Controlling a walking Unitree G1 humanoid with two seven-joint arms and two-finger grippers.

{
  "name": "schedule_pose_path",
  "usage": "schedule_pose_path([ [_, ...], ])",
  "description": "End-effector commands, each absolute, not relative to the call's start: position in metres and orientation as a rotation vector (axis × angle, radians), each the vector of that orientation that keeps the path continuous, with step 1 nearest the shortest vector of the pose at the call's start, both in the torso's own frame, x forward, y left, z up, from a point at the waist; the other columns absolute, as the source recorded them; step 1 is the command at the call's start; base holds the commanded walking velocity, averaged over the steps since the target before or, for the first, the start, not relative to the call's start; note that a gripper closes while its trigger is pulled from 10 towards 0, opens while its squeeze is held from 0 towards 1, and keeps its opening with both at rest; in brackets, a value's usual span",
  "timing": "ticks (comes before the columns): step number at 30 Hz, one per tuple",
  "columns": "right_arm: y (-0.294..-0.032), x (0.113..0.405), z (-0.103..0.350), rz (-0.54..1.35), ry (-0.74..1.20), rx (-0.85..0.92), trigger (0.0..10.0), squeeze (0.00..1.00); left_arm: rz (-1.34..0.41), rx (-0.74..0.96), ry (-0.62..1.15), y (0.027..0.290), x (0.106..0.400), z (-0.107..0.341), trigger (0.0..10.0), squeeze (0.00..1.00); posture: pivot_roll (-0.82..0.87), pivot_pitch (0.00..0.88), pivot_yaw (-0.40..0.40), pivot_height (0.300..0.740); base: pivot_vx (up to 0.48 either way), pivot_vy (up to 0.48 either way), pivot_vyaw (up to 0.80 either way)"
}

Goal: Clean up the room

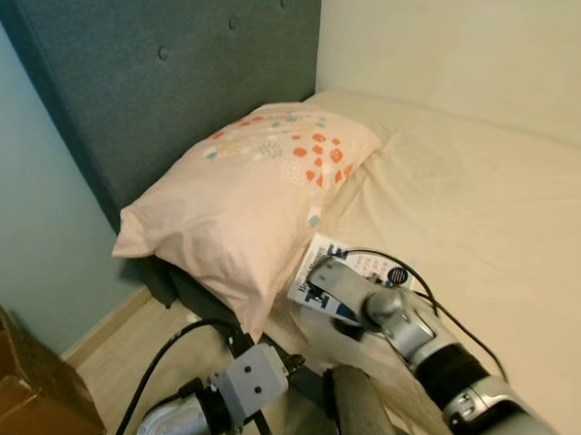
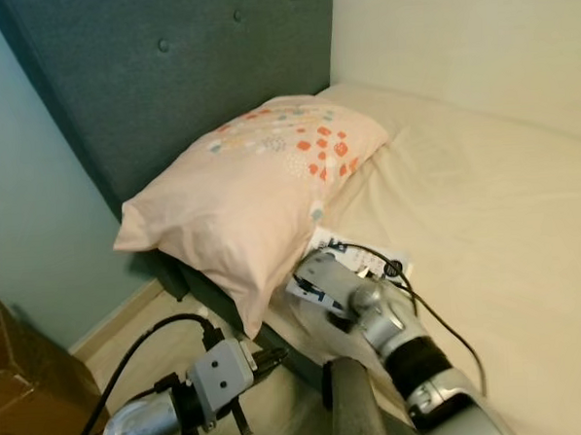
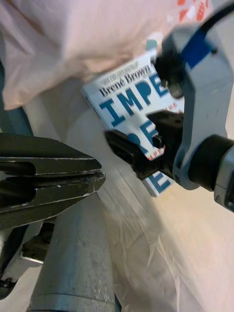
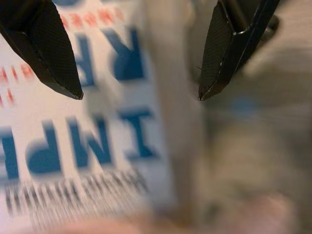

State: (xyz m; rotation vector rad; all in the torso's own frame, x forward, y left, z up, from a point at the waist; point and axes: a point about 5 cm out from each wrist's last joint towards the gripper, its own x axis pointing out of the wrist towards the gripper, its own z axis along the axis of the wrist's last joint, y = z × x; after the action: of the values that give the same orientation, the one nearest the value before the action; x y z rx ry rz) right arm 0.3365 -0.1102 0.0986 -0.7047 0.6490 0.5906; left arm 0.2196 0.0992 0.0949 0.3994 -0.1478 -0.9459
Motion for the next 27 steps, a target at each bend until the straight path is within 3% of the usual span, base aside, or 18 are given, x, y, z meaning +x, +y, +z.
schedule_pose_path([
  [1,-0.11,0.33,0.094,0.617,0.685,-0.675,10.0,0.0,-0.953,0.418,-0.122,0.105,0.218,0.09,10.0,0.0,-0.1,0.173,-0.076,0.559,0.0,0.0,0.0],
  [7,-0.092,0.301,0.094,0.735,0.659,-0.677,10.0,0.0,-0.959,0.415,-0.117,0.103,0.216,0.089,10.0,0.0,-0.1,0.173,-0.078,0.559,0.0,0.0,0.0],
  [15,-0.087,0.309,0.09,0.737,0.539,-0.622,10.0,0.0,-0.946,0.428,-0.121,0.102,0.219,0.089,10.0,0.0,-0.11,0.175,-0.065,0.559,0.0,0.0,0.0],
  [16,-0.089,0.315,0.077,0.75,0.53,-0.598,1.8,0.0,-0.942,0.43,-0.125,0.101,0.222,0.09,10.0,0.0,-0.1,0.179,-0.061,0.559,0.0,0.0,0.0],
  [18,-0.089,0.316,0.072,0.756,0.539,-0.57,1.8,0.0,-0.941,0.429,-0.127,0.101,0.223,0.09,10.0,0.0,-0.1,0.179,-0.061,0.559,0.0,0.0,0.0],
  [19,-0.088,0.318,0.066,0.753,0.575,-0.476,0.0,0.0,-0.94,0.431,-0.126,0.102,0.223,0.091,10.0,0.0,-0.1,0.185,-0.058,0.559,0.0,0.0,0.0],
  [23,-0.086,0.316,0.061,0.748,0.621,-0.353,0.0,0.0,-0.939,0.435,-0.126,0.103,0.222,0.091,10.0,0.0,-0.1,0.185,-0.058,0.559,0.0,0.0,0.0],
  [26,-0.085,0.317,0.059,0.768,0.614,-0.389,0.0,0.0,-0.941,0.438,-0.125,0.104,0.222,0.091,10.0,0.0,-0.09,0.198,-0.061,0.559,0.0,0.0,0.0],
  [27,-0.085,0.319,0.056,0.777,0.609,-0.408,1.8,0.0,-0.942,0.44,-0.125,0.104,0.221,0.091,10.0,0.0,-0.09,0.198,-0.061,0.559,0.0,0.0,0.0],
])
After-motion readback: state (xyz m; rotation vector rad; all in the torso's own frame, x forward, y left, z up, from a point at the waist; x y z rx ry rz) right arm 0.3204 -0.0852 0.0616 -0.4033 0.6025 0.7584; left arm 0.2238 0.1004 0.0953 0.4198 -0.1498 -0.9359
